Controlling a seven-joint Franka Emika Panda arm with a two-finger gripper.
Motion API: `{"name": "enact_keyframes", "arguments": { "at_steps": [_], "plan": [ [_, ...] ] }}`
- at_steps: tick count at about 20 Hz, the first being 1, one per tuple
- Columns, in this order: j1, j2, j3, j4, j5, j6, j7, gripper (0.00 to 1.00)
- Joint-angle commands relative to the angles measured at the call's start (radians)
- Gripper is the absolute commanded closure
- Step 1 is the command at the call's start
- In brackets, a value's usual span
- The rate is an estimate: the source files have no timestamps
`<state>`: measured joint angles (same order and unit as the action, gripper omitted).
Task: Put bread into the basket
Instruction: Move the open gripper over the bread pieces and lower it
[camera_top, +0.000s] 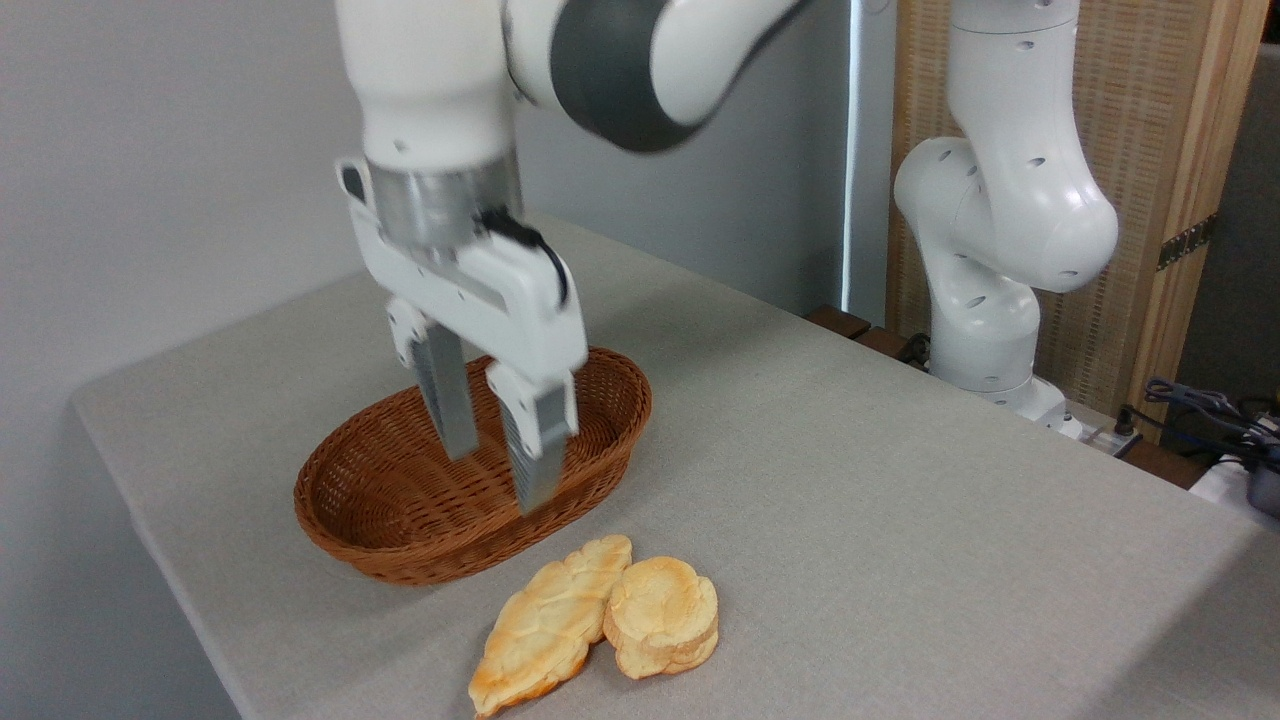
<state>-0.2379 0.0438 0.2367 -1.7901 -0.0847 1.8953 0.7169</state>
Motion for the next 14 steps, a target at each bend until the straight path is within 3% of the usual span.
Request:
{"name": "enact_keyframes", "arguments": {
  "at_steps": [1, 5, 14],
  "plan": [
    [-0.004, -0.018, 0.053, -0.086, 0.000, 0.069, 0.099, 0.00],
    [-0.004, -0.018, 0.098, -0.132, 0.000, 0.126, 0.128, 0.00],
    [-0.004, -0.019, 0.188, -0.190, 0.002, 0.126, 0.185, 0.00]
  ]
}}
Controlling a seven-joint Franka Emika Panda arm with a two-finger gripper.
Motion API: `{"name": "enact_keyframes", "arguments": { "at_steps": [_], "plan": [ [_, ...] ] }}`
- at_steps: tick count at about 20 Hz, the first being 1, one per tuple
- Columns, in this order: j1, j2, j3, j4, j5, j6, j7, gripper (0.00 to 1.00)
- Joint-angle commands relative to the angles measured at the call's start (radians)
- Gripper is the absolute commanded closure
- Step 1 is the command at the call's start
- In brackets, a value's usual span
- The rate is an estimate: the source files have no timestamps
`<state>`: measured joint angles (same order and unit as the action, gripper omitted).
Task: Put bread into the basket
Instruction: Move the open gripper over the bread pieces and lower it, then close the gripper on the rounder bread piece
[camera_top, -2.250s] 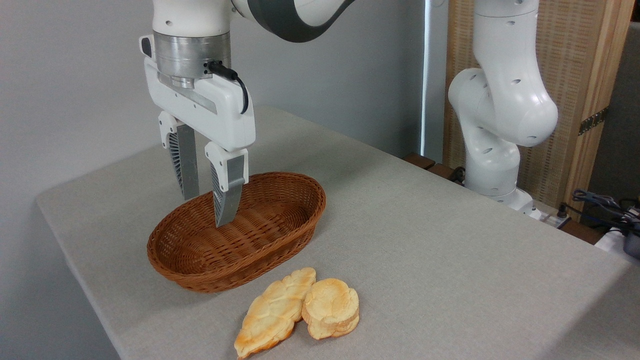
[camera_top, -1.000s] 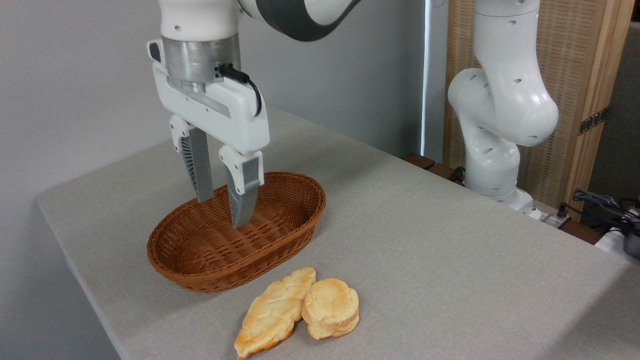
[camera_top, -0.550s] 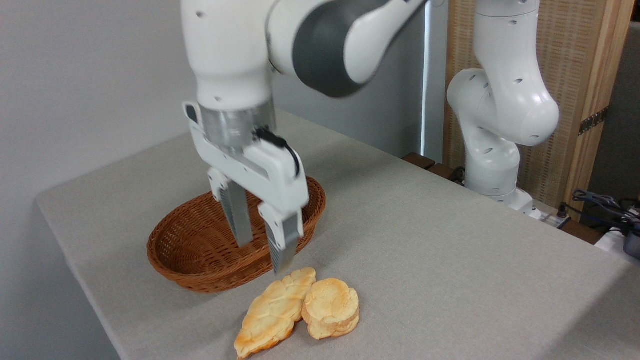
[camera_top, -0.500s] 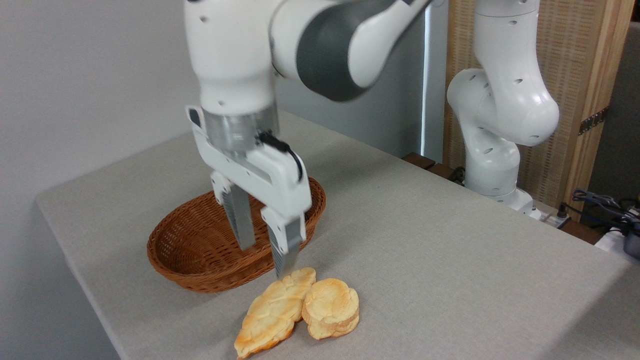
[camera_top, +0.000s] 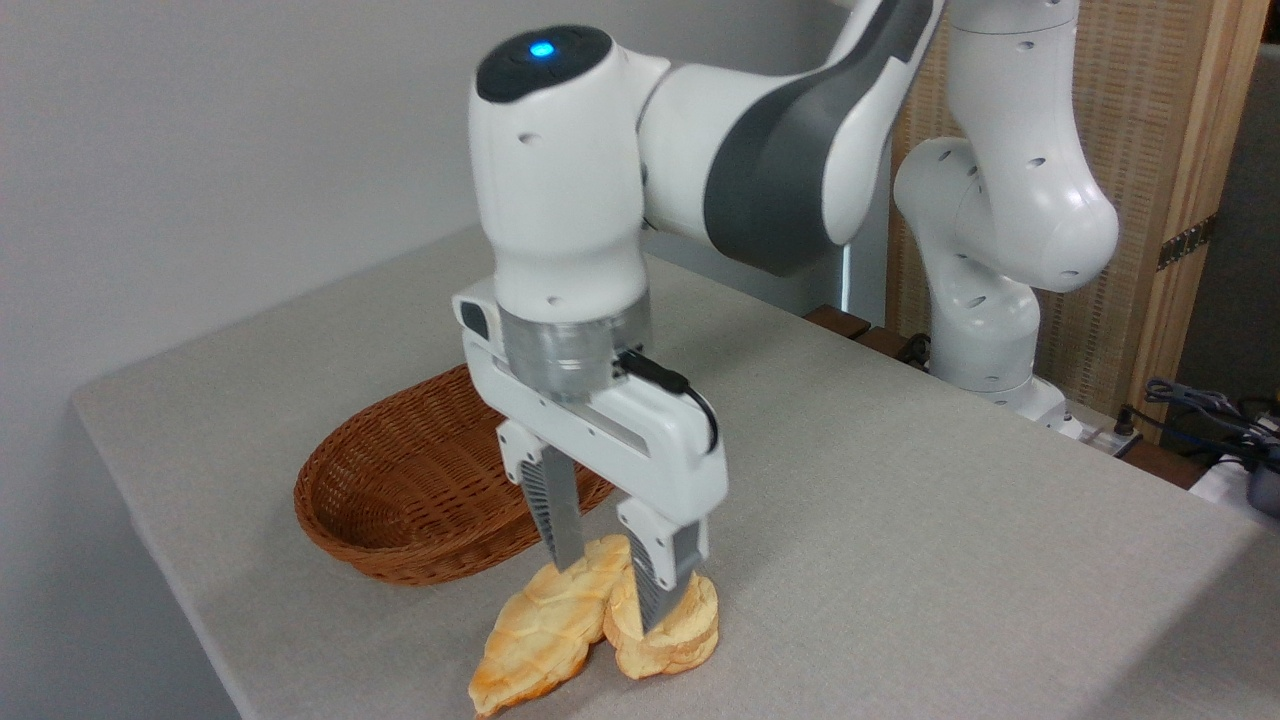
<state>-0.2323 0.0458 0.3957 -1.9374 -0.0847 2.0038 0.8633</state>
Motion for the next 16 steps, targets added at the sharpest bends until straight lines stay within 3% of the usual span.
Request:
{"name": "enact_keyframes", "arguments": {
  "at_steps": [1, 16],
  "plan": [
    [-0.010, -0.023, 0.031, -0.051, 0.002, 0.018, 0.052, 0.00],
    [-0.012, -0.003, 0.026, -0.074, 0.000, 0.024, 0.082, 0.00]
  ]
}}
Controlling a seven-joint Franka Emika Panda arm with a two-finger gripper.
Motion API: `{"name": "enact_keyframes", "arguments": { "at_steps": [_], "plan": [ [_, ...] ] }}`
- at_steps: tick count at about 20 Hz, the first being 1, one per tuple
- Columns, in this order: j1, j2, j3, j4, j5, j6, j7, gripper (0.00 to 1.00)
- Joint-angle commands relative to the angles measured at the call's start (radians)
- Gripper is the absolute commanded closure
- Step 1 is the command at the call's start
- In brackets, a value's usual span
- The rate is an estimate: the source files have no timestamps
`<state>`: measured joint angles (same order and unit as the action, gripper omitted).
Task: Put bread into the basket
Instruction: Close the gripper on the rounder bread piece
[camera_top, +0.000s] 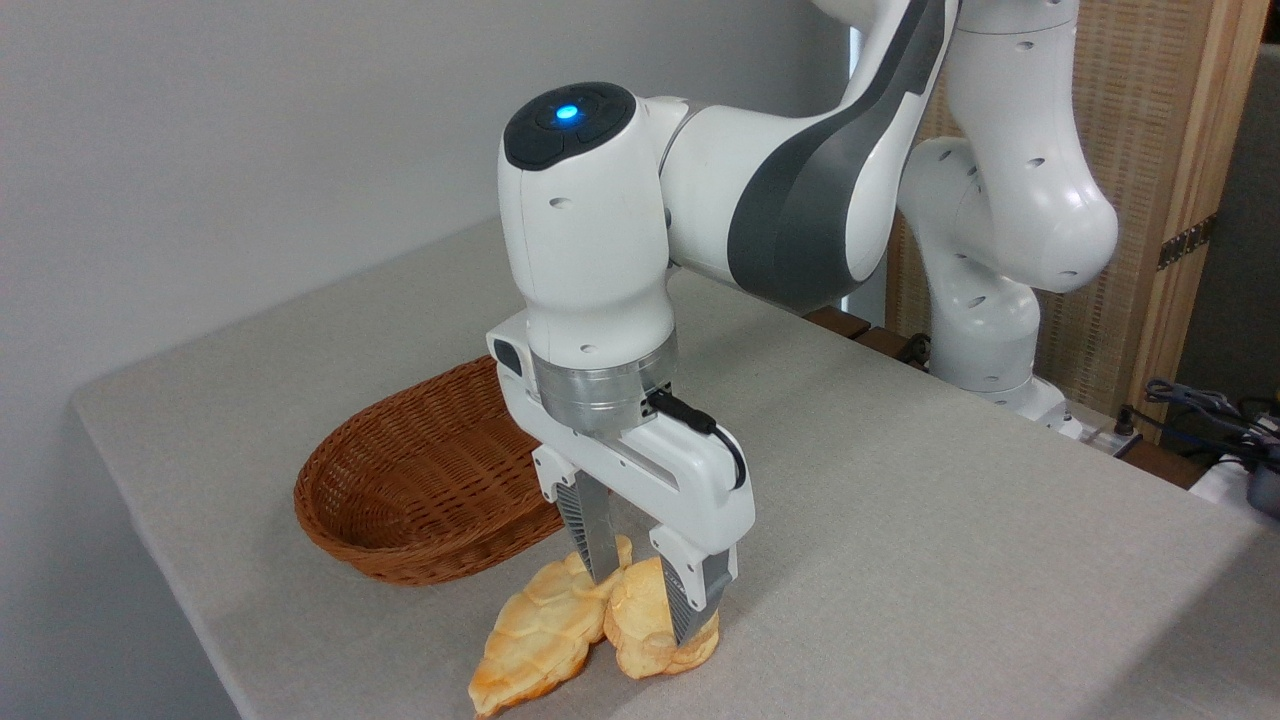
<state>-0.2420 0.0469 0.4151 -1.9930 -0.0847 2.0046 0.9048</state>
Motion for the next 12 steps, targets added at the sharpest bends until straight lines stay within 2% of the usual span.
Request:
{"name": "enact_keyframes", "arguments": {
  "at_steps": [1, 9, 12],
  "plan": [
    [-0.002, -0.001, 0.007, -0.018, 0.000, 0.025, 0.043, 0.00],
    [-0.002, 0.034, 0.007, -0.018, 0.000, 0.034, 0.045, 0.00],
    [-0.002, 0.039, 0.007, -0.018, 0.000, 0.036, 0.086, 0.03]
  ]
}}
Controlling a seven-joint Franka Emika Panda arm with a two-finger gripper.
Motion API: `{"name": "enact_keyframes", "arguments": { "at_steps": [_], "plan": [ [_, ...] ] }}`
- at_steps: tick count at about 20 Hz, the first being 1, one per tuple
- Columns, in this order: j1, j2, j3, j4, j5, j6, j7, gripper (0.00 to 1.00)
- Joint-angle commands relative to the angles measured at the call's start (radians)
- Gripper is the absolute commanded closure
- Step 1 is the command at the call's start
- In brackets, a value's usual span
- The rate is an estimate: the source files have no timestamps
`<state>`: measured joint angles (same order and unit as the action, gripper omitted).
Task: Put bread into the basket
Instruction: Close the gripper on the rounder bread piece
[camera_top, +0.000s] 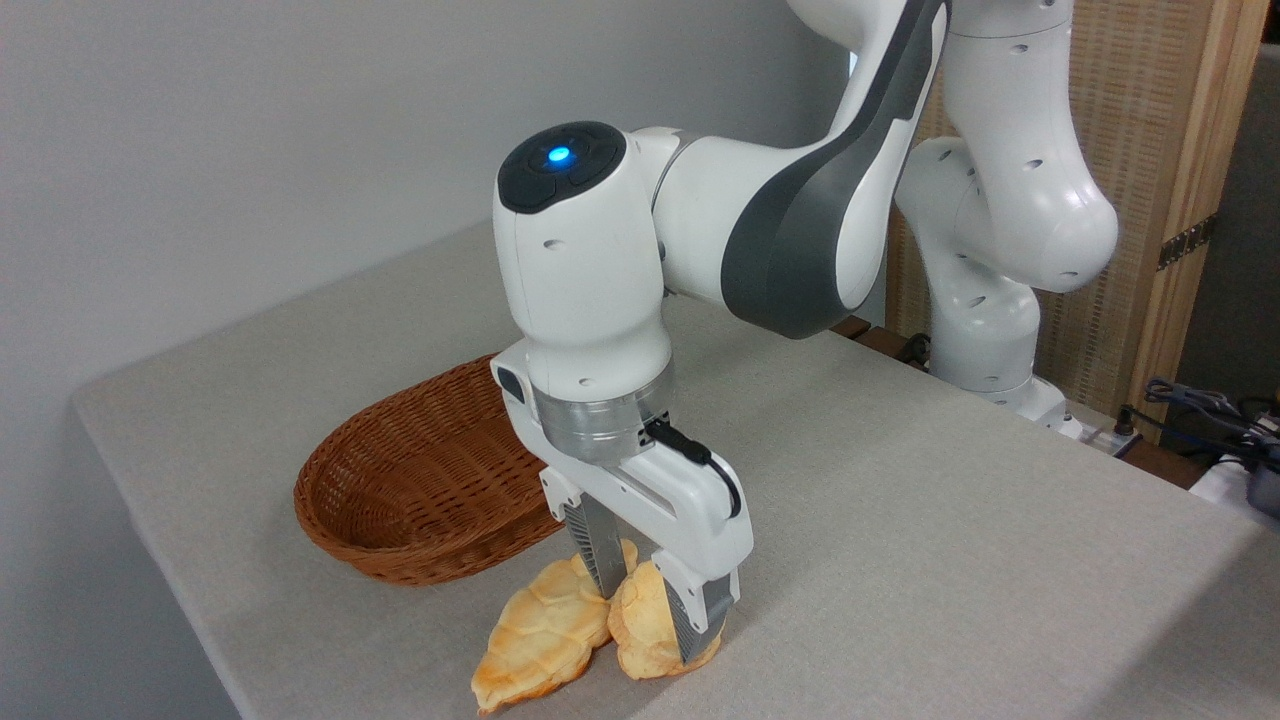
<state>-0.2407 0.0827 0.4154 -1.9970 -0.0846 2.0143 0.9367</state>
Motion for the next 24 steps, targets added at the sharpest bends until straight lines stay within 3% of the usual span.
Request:
{"name": "enact_keyframes", "arguments": {
  "at_steps": [1, 4, 7, 11, 24],
  "plan": [
    [-0.003, 0.003, 0.008, -0.014, 0.000, 0.026, 0.080, 0.12],
    [-0.002, 0.000, 0.010, -0.014, -0.001, 0.024, 0.096, 0.55],
    [-0.002, -0.001, 0.010, -0.012, -0.003, 0.026, 0.097, 0.73],
    [-0.002, -0.009, 0.026, -0.012, -0.003, 0.024, 0.114, 0.80],
    [-0.005, -0.053, 0.037, 0.012, -0.017, 0.024, 0.128, 0.78]
  ]
}}
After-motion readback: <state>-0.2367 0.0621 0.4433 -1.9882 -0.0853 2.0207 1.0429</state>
